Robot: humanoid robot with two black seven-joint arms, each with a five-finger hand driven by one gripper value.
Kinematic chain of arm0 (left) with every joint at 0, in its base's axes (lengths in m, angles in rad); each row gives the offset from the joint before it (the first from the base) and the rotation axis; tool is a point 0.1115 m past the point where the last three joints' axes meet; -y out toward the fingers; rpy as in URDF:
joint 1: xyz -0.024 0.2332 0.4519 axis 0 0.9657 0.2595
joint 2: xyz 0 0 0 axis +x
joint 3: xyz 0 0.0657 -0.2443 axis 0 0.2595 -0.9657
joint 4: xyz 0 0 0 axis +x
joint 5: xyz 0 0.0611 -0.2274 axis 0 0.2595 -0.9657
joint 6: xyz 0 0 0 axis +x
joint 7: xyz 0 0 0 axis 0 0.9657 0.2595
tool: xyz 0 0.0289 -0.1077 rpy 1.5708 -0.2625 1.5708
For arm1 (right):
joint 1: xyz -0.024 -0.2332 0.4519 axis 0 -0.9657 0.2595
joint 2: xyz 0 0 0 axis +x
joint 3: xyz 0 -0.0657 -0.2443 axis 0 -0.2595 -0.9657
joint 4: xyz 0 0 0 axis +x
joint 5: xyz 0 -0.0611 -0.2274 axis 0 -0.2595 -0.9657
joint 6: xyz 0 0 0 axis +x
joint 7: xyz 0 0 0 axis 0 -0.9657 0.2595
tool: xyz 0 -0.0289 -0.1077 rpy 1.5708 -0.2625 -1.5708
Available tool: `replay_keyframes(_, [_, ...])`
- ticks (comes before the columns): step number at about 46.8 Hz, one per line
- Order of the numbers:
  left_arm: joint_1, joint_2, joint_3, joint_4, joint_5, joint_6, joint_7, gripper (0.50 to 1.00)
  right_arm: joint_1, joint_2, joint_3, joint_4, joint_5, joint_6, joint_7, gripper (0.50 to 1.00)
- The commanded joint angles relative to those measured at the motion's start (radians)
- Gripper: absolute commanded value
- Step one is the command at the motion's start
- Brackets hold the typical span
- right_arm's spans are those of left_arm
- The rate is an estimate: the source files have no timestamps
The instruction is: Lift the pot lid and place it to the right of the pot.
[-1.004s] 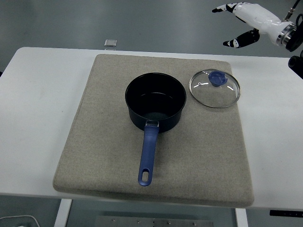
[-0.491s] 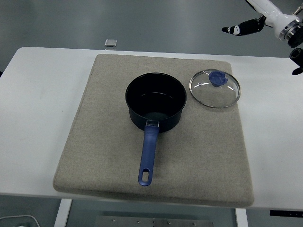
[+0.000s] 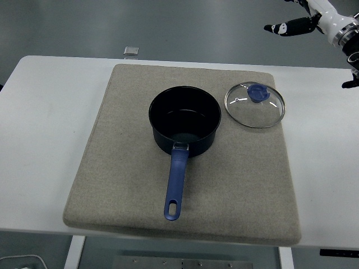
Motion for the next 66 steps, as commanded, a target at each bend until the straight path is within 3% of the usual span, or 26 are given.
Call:
replay_keyframes(1, [0.000,0.000,0.000,0.000,0.001,0.000,0.001,1.000,0.001,0.000,0.000,0.000,0.055,0.019,-0.021,0.899])
replay_keyframes(22, [0.000,0.000,0.000,0.000,0.000,0.000,0.000,1.000,-0.014,0.011,0.001,0.002,0.374,0.076,-0.150,0.899])
replay_keyframes(31, [0.000,0.000,0.000,0.000,0.000,0.000,0.000,1.000,-0.019,0.012,0.001,0.003,0.513,0.077,-0.156,0.901])
replay_keyframes(66, [0.000,0.000,0.000,0.000,0.000,0.000,0.001,1.000,-0.040,0.028,0.003,0.006,0.593,0.073,-0.156,0.901])
